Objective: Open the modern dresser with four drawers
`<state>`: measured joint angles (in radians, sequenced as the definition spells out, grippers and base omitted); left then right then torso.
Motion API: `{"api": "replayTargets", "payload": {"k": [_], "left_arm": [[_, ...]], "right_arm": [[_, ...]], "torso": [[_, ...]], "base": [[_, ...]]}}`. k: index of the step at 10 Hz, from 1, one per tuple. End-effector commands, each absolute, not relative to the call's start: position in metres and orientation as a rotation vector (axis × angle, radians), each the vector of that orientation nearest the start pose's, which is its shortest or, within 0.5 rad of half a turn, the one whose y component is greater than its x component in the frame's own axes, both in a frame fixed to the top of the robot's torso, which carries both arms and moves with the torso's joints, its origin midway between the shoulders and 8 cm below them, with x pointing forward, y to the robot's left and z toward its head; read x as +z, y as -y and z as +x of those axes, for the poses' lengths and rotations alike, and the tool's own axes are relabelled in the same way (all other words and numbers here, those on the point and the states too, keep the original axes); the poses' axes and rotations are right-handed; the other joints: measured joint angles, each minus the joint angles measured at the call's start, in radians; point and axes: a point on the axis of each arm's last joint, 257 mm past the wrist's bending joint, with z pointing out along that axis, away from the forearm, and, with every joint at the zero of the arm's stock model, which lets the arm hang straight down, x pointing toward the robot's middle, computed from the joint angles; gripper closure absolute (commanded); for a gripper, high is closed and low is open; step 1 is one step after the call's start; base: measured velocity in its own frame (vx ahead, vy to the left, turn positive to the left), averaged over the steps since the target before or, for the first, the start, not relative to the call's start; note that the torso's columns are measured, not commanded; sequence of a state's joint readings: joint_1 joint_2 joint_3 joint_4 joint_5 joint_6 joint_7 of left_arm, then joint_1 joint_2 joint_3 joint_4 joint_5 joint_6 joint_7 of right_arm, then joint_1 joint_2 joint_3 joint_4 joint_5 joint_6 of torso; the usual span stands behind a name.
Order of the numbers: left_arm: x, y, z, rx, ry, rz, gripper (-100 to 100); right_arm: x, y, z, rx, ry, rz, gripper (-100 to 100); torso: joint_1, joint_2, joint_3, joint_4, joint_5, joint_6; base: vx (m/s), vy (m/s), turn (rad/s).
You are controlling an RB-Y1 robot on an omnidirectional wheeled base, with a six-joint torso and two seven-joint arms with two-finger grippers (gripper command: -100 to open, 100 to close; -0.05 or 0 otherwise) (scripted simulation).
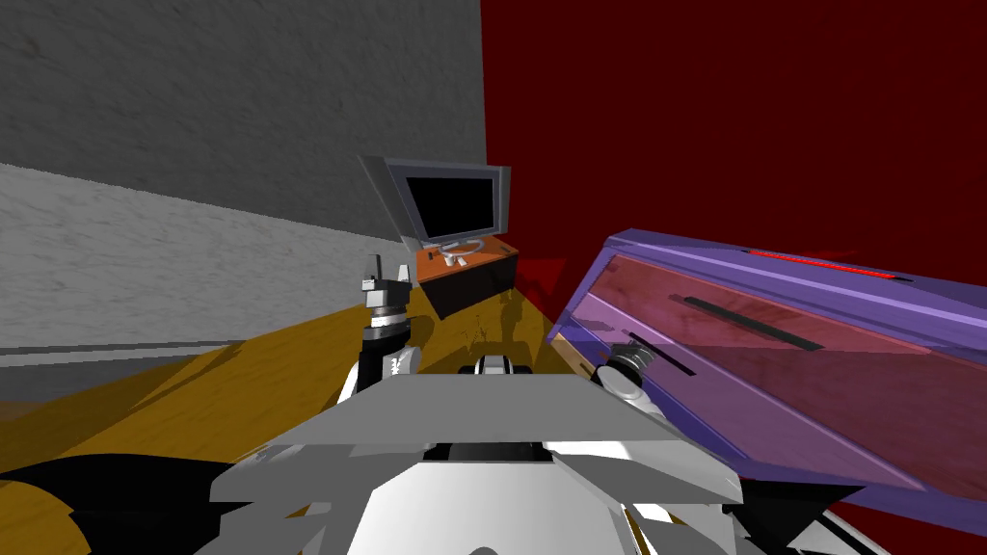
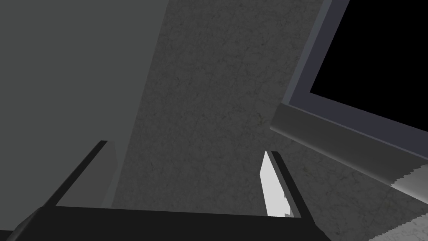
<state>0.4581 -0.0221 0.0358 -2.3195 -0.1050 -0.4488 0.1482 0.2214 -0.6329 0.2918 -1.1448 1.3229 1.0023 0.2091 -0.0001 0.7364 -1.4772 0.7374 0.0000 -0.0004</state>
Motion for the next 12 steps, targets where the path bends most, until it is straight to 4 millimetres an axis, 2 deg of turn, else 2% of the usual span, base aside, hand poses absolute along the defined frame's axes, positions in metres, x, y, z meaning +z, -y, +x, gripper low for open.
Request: {"api": "replayTargets", "payload": {"k": [1, 2, 7, 8, 9, 10, 11, 12], "left_arm": [[0.045, -0.277, 0.347, -1.354, -0.596, -0.643, 0], [0.045, -0.277, 0.347, -1.354, -0.596, -0.643, 0], [0.045, -0.277, 0.347, -1.354, -0.596, -0.643, 0], [0.045, -0.277, 0.347, -1.354, -0.596, -0.643, 0], [0.045, -0.277, 0.347, -1.354, -0.596, -0.643, 0], [0.045, -0.277, 0.347, -1.354, -0.596, -0.643, 0], [0.045, -0.277, 0.347, -1.354, -0.596, -0.643, 0], [0.045, -0.277, 0.347, -1.354, -0.596, -0.643, 0]], "right_arm": [[-0.348, 0.618, 0.300, -1.515, -1.877, -0.038, 100], [-0.348, 0.618, 0.300, -1.525, -1.880, -0.051, 100], [-0.346, 0.591, 0.322, -1.550, -1.908, 0.016, 100], [-0.346, 0.591, 0.322, -1.559, -1.911, 0.004, 100], [-0.346, 0.581, 0.329, -1.552, -1.920, 0.042, 100], [-0.346, 0.581, 0.329, -1.567, -1.927, 0.020, 100], [-0.345, 0.571, 0.336, -1.564, -1.941, 0.050, 100], [-0.345, 0.571, 0.336, -1.573, -1.945, 0.036, 100]], "torso": [[0.001, 0.000, 0.000, 0.000, 0.000, 0.001], [0.001, 0.001, 0.001, 0.000, 0.000, 0.000], [0.000, 0.002, 0.002, 0.001, 0.000, 0.001], [0.001, 0.001, 0.001, 0.000, 0.000, 0.000], [0.001, 0.001, 0.001, 0.000, 0.000, 0.001], [0.002, 0.003, 0.002, 0.001, 0.000, 0.000], [0.000, 0.002, 0.001, 0.001, 0.000, 0.001], [-0.001, 0.002, 0.001, 0.001, 0.000, 0.000]], "base": [[-0.126, -0.023, 0.112], [-0.102, -0.017, 0.085], [-0.120, -0.033, 0.103], [-0.111, -0.015, 0.083], [-0.156, 0.002, 0.137], [-0.124, -0.015, 0.064], [-0.137, -0.021, 0.133], [-0.109, -0.021, 0.070]]}}
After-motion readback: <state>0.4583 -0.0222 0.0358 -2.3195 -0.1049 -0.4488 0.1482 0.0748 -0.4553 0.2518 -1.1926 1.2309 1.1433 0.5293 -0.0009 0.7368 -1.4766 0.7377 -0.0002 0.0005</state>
